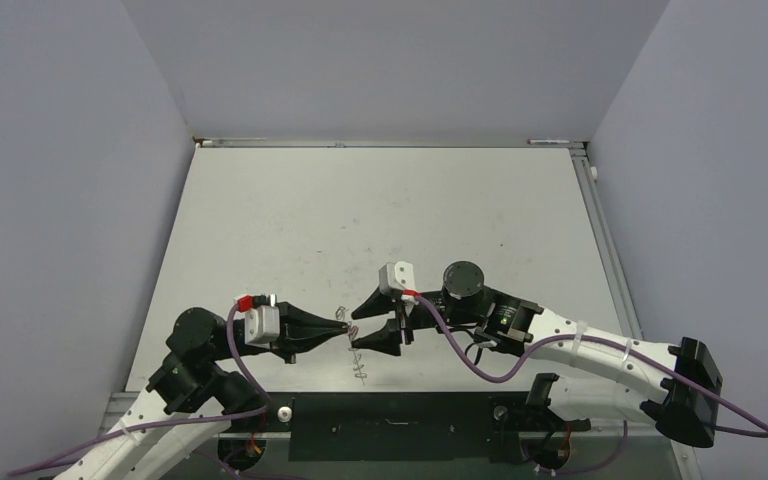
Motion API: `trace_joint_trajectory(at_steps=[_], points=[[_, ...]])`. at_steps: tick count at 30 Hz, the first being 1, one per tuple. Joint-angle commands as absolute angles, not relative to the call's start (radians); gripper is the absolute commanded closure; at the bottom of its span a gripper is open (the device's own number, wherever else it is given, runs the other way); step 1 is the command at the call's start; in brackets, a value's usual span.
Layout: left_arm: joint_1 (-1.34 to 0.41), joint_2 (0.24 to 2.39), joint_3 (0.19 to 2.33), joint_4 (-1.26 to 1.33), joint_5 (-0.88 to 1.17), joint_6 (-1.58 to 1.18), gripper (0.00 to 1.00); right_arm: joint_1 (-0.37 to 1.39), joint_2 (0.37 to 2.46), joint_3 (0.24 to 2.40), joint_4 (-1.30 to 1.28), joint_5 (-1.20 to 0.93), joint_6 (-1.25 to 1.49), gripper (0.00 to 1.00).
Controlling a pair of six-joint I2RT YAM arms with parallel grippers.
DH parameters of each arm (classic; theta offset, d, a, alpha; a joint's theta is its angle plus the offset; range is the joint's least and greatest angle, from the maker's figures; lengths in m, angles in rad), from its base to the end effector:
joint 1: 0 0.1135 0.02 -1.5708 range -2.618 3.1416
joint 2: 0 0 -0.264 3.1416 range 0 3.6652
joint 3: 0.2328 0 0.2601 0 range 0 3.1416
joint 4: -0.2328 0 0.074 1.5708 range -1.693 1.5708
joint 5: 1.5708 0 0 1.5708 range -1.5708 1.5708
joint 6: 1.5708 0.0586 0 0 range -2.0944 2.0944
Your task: Put the keys on the keyring
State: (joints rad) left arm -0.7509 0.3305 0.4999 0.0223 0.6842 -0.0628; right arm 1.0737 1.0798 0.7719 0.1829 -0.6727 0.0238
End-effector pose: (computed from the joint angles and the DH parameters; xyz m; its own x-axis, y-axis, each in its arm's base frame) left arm 0.0675 -0.1136 0.3237 0.0774 -0.1387 -0.9873 0.9891 0.1347 0.0586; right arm 0.0985 0.2581 0.3119 -0.0828 -0.1136 -0.9901 -0.9806 -0.1678 0.1013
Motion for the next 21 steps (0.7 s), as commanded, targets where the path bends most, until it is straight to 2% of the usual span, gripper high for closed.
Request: trace_joint_trajectory(at_steps=[1,5,9,12,21], points=[[-0.746,0.321,0.522,0.059,0.67,-0.058,1.0,1.07,1.091,0.765,0.27,-0.709,0.037,0.52],[-0.747,0.318,0.522,0.058,0.666,-0.057,1.0,1.069,1.091,0.756,0.282,-0.71,0.042,0.6],[-0.746,0.32,0.522,0.057,0.662,-0.055,1.0,1.069,1.09,0.745,0.299,-0.71,0.047,0.79],[-0.746,0.319,0.522,0.055,0.658,-0.054,1.0,1.069,1.091,0.741,0.305,-0.707,0.046,0.87],[-0.747,0.317,0.522,0.05,0.646,-0.049,1.0,1.063,1.083,0.732,0.304,-0.71,0.044,0.93]])
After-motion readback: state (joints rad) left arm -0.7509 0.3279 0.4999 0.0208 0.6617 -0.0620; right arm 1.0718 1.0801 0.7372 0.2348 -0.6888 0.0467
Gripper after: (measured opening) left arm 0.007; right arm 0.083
